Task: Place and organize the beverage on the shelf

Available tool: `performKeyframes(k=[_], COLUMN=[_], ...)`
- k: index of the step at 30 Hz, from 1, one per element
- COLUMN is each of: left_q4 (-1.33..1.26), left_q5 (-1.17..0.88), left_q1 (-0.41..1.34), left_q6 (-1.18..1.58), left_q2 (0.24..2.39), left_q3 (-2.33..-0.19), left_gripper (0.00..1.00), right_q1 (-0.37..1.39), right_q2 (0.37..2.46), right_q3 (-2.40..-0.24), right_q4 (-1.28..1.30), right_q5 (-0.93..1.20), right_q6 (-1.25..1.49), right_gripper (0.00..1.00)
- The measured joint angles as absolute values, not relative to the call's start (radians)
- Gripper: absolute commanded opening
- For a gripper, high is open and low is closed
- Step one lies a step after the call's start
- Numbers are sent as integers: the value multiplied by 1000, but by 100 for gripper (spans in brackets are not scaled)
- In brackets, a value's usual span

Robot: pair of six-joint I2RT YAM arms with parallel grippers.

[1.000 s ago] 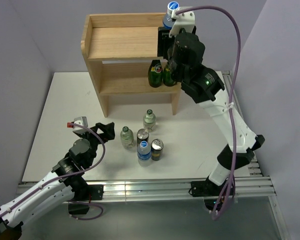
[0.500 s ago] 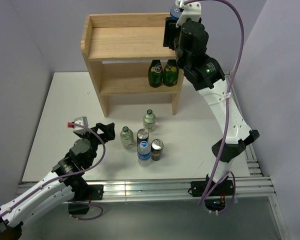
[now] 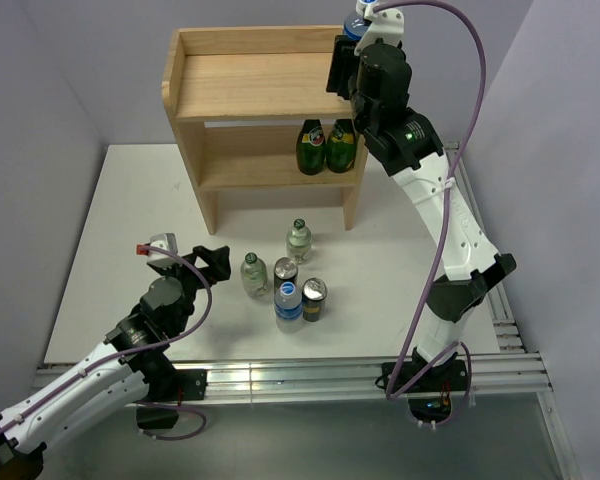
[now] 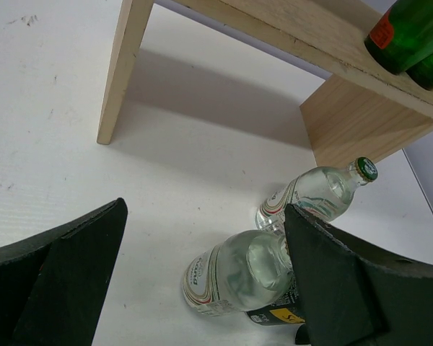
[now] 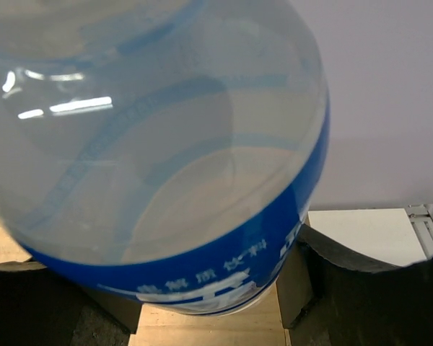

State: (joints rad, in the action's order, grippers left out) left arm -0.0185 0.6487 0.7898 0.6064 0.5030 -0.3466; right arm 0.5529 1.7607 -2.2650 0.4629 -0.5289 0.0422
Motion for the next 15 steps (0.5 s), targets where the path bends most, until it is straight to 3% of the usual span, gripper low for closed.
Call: performKeyframes(k=[1, 5, 6, 8, 15], left_q4=[-18, -18, -18, -18, -17], left_q5=[649, 649, 649, 649, 649], left_q1=[790, 790, 790, 790, 790], left_q6=[606, 606, 606, 606, 606], left_q2=[503, 503, 503, 503, 494], left_q3=[-347, -347, -347, -347, -347], left_gripper=[97, 97, 97, 97, 97], right_q1=[552, 548, 548, 547, 537], right_q2=[1761, 1764, 1764, 1764, 1764], right_q3=[-2265, -2265, -2265, -2264, -2264], right_q4=[461, 455, 455, 454, 403], right_q5=[-529, -530, -530, -538, -546], right_q6=[45, 59, 60, 62, 62], right_gripper=[21, 63, 68, 94, 99])
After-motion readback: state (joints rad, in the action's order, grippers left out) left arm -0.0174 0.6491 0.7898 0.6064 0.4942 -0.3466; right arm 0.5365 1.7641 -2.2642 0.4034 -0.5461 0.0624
